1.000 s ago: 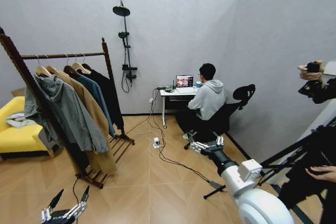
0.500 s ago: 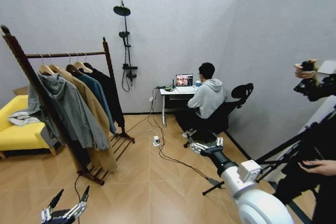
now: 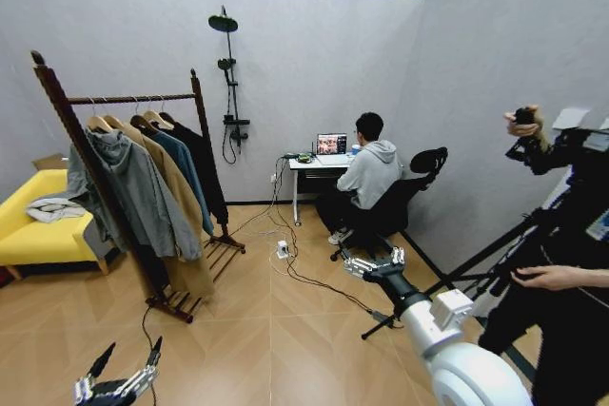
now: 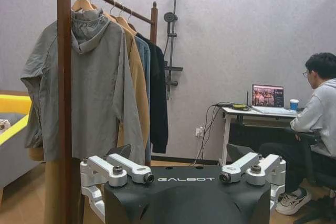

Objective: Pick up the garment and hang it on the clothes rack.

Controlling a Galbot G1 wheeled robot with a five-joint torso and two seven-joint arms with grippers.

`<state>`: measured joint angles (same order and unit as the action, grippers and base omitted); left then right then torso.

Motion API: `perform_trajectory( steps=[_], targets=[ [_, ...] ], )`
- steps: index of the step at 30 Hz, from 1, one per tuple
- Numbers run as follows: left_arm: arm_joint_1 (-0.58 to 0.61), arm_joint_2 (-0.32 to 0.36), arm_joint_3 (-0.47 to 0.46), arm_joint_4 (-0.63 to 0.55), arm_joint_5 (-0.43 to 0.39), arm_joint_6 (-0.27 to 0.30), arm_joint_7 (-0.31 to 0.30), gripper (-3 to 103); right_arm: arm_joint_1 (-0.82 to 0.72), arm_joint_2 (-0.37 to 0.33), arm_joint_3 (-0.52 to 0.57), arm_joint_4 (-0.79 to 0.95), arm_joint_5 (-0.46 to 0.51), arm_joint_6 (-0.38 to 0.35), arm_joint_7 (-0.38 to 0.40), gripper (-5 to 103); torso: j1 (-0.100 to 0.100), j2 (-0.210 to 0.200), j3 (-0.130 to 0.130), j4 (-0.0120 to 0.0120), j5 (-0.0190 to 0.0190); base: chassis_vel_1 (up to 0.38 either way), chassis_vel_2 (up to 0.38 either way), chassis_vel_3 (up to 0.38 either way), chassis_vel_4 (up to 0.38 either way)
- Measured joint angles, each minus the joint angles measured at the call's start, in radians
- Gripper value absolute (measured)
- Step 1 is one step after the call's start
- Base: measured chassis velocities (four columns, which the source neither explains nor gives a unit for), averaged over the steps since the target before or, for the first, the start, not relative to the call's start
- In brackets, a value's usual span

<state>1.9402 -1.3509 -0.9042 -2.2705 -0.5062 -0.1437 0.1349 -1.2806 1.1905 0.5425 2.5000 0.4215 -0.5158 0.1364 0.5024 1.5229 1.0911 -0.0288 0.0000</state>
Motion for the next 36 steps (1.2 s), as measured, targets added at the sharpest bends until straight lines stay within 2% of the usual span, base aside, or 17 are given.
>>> perform_trajectory(
  steps=[9,18,21,26,29,31,36],
  targets=[
    [0.000,0.000,0.000,0.000,0.000,0.000,0.000,100,0.002,-0.001,0.000,0.000,0.001,0.001,0.000,100,0.000,0.000,0.000,0.0002,-0.0001,0.093,-0.094,-0.100,0.093],
    [0.000,0.000,0.000,0.000,0.000,0.000,0.000,100,0.002,-0.003,-0.003,0.000,0.016,0.046,-0.011,100,0.000,0.000,0.000,-0.0001,0.0000,0.018,-0.073,-0.065,0.017],
    [0.000,0.000,0.000,0.000,0.000,0.000,0.000,100,-0.007,0.014,0.008,0.000,0.023,0.000,-0.040,100,0.000,0.000,0.000,0.0001,0.0000,0.000,0.000,0.000,0.000],
    [0.000,0.000,0.000,0.000,0.000,0.000,0.000,100,-0.019,0.039,0.009,-0.004,-0.004,0.000,-0.026,100,0.000,0.000,0.000,0.0001,0.0000,0.000,0.000,0.000,0.000],
    [0.000,0.000,0.000,0.000,0.000,0.000,0.000,100,-0.035,0.051,0.008,-0.005,-0.002,-0.017,0.014,100,0.000,0.000,0.000,0.0001,-0.0001,0.000,0.000,0.000,0.000],
    [0.000,0.000,0.000,0.000,0.000,0.000,0.000,100,-0.080,0.069,0.030,-0.003,0.045,-0.054,0.042,100,0.000,0.000,0.000,0.0001,0.0000,0.000,0.000,0.000,0.000],
    [0.000,0.000,0.000,0.000,0.000,0.000,0.000,100,-0.145,0.076,0.095,-0.027,0.064,-0.039,0.010,100,0.000,0.000,0.000,-0.0001,0.0000,0.000,0.000,0.000,0.000]
  ],
)
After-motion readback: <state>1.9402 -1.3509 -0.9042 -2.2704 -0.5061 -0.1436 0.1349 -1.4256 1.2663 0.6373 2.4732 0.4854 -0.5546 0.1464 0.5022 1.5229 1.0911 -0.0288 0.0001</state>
